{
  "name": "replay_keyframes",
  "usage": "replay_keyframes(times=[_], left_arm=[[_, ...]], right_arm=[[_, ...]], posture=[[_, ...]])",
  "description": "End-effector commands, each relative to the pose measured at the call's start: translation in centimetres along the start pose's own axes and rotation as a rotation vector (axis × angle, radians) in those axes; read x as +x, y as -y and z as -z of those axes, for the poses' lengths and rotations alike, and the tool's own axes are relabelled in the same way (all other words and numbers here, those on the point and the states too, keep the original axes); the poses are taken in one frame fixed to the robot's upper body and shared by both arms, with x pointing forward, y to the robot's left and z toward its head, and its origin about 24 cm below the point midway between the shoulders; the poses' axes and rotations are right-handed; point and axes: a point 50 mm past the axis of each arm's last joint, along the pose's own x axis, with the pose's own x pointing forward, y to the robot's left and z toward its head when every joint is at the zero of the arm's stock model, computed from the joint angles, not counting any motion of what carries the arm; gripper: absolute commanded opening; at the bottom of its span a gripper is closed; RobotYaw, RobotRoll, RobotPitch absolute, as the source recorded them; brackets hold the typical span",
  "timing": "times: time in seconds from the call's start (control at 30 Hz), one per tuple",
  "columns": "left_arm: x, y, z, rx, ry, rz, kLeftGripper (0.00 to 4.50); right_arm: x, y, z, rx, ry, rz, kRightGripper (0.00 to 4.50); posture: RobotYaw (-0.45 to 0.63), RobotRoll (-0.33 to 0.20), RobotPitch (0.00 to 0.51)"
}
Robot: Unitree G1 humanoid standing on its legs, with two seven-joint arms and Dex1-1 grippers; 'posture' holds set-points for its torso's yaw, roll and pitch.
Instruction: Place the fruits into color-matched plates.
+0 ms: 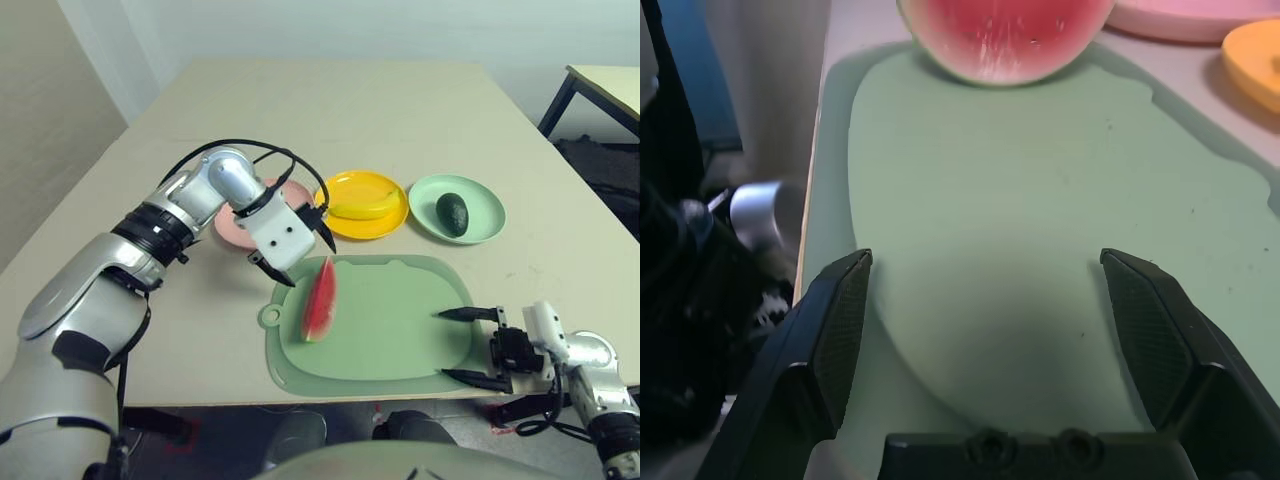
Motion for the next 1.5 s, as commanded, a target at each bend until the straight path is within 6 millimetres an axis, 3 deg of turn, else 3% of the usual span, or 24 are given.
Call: replay_keyframes(times=[0.03,0.57,1.07,1.27,1.37,1.5], left_arm=[[0.9,-0.2,-0.3,0.030,0.006,0.054,4.50],[3.8,0.3,-1.7,0.109,0.036,0.167,4.50],[6.7,0.8,-1.3,0.184,-0.057,0.203,4.50],[6.9,0.9,-1.0,0.151,-0.103,0.189,4.50],[6.9,1.1,-0.9,0.129,-0.112,0.200,3.93],[6.5,1.5,-0.8,0.089,-0.110,0.212,2.58]], right_arm=[[0.6,0.9,-1.0,0.001,0.047,0.034,4.46],[1.4,0.4,-1.1,0.013,0.062,0.135,4.46],[2.1,0.3,-1.7,-0.022,0.076,0.171,4.46],[2.0,0.6,-1.8,-0.025,0.080,0.197,4.46],[2.0,0.6,-1.9,-0.025,0.080,0.192,4.50],[1.9,0.4,-1.9,-0.026,0.076,0.180,4.50]], posture=[[0.05,0.000,0.000],[0.03,0.000,0.000],[0.01,0.000,0.000],[0.00,0.000,0.000],[0.01,0.000,0.000],[0.01,0.000,0.000]])
